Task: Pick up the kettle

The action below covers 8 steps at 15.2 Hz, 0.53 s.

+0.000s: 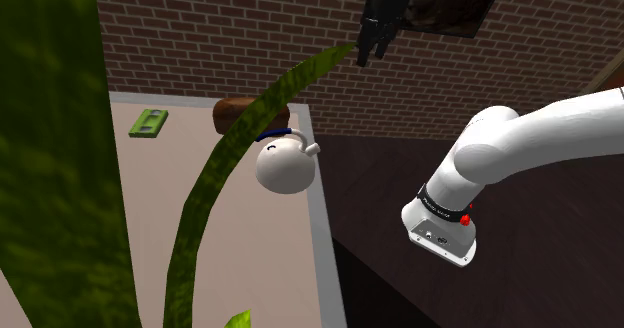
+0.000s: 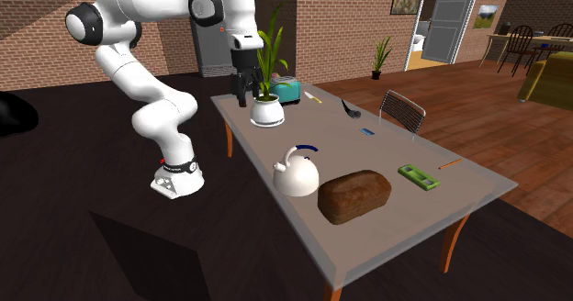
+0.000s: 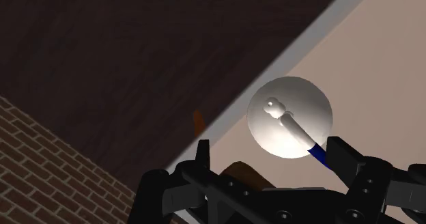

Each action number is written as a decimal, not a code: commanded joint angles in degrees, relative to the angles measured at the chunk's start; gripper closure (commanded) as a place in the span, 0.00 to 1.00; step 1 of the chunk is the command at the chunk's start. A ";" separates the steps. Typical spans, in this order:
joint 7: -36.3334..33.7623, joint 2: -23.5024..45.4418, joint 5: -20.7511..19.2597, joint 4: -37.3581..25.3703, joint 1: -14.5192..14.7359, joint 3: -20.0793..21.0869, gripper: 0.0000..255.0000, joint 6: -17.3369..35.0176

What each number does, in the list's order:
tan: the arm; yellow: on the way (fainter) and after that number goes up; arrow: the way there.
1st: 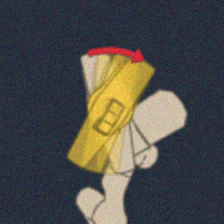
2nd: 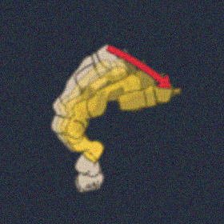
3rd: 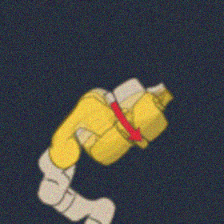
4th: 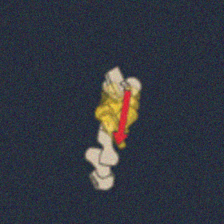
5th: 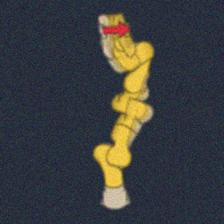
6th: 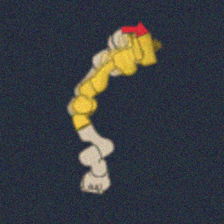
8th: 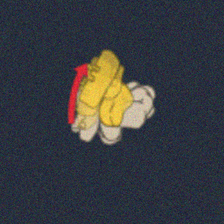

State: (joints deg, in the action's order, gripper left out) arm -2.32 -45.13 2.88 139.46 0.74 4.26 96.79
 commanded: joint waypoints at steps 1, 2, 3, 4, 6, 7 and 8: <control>0.00 0.00 0.00 0.00 0.00 0.00 0.00 0.00; 1.42 1.89 -0.20 0.23 0.63 0.13 0.00 1.35; 2.82 3.82 -0.41 0.42 1.26 0.28 0.00 2.68; 4.19 5.76 -0.62 0.56 1.87 0.44 0.00 3.99; 6.89 9.73 -1.07 0.72 3.02 0.85 0.00 6.56; 8.21 11.73 -1.32 0.73 3.57 1.09 0.00 7.82; 9.49 13.75 -1.58 0.71 4.12 1.34 0.00 9.05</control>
State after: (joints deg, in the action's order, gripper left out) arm 5.52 -33.30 1.68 140.26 4.37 5.57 104.77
